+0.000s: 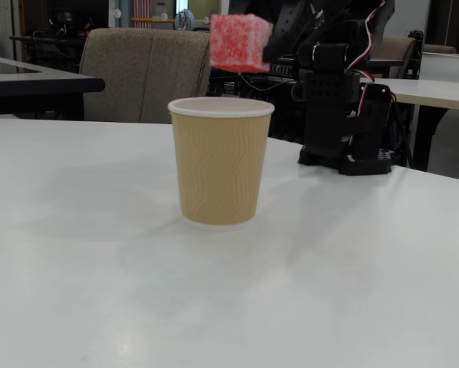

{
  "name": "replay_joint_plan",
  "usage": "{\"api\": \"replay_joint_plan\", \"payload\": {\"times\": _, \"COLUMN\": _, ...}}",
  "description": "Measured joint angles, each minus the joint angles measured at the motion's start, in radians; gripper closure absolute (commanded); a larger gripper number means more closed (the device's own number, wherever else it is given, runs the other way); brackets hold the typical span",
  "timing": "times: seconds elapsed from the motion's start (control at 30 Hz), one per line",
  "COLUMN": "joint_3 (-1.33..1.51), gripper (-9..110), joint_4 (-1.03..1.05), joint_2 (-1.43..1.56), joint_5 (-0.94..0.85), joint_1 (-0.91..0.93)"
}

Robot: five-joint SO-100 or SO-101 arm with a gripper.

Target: Grasp a red cube and put it in the cup.

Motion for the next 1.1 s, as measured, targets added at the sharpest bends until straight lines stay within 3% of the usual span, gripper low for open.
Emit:
{"api": "replay_joint_plan", "payload": {"times": 0.9, "joint_3": 0.006, "gripper": 88, "joint_4": 0.000, "joint_2": 0.000, "joint_5": 0.000, "joint_1": 0.054}}
{"api": "replay_joint_plan", "payload": {"times": 1.1, "joint_3": 0.006, "gripper": 74, "joint_4": 0.000, "joint_2": 0.003, "joint_5": 0.000, "joint_1": 0.078}}
